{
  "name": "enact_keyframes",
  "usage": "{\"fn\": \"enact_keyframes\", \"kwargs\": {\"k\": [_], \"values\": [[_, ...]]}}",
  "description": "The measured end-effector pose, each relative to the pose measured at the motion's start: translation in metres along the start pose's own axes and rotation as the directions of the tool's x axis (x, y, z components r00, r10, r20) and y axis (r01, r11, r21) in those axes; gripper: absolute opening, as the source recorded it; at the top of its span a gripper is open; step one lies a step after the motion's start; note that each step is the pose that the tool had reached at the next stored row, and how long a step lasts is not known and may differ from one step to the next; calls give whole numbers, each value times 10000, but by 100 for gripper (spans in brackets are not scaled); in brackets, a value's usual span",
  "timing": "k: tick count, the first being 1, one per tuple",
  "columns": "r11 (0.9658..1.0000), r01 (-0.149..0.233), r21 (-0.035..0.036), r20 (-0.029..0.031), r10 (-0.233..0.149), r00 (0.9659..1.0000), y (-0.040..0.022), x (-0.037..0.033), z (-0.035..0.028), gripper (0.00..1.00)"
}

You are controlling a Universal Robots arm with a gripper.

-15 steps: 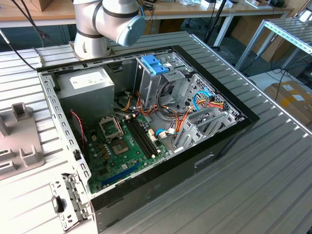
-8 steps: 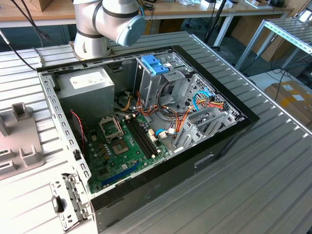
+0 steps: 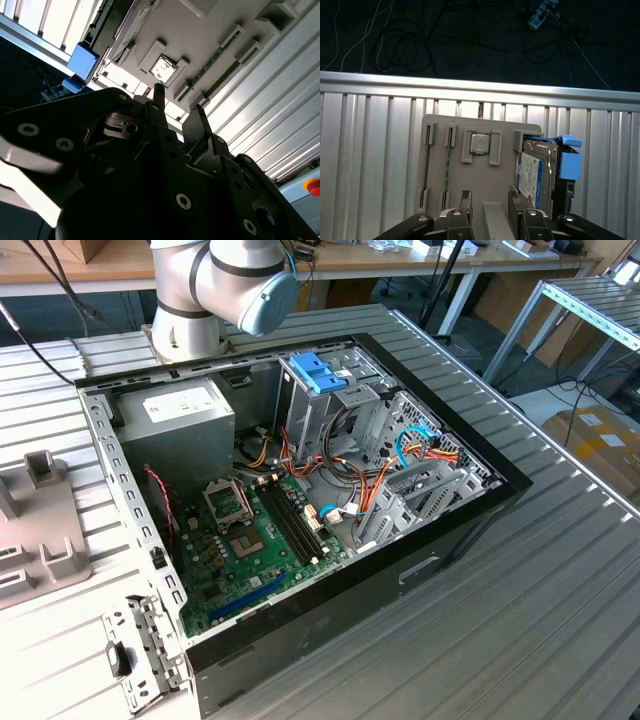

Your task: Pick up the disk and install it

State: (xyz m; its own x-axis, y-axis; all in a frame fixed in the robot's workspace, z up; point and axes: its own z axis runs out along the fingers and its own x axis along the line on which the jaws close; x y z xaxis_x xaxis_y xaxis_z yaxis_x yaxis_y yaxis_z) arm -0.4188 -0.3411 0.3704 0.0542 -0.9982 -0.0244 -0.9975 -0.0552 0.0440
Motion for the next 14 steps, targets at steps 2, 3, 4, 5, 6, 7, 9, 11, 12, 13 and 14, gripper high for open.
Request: {"fn": "enact_keyframes", "kwargs": {"k": [2,3,4,5,6,7,9,11,12,13,14], "values": [[10000,-1,-1,0,1,10000,0,-4,1,42],[10000,-1,1,0,1,10000,0,-9,4,42],[10000,0,0,0,0,10000,-1,-12,5,42],[10000,-1,0,0,1,10000,-1,-13,6,42],[10000,-1,0,0,1,10000,-1,-14,7,42],[10000,-1,0,0,1,10000,-1,-17,8,42],[10000,0,-1,0,0,10000,-2,-21,11,42],[10000,-1,0,0,1,10000,-2,-24,13,42],[10000,0,0,0,0,10000,-2,-25,14,42],[10000,0,0,0,0,10000,-2,-27,15,42],[10000,0,0,0,0,10000,-2,-29,16,42]]}}
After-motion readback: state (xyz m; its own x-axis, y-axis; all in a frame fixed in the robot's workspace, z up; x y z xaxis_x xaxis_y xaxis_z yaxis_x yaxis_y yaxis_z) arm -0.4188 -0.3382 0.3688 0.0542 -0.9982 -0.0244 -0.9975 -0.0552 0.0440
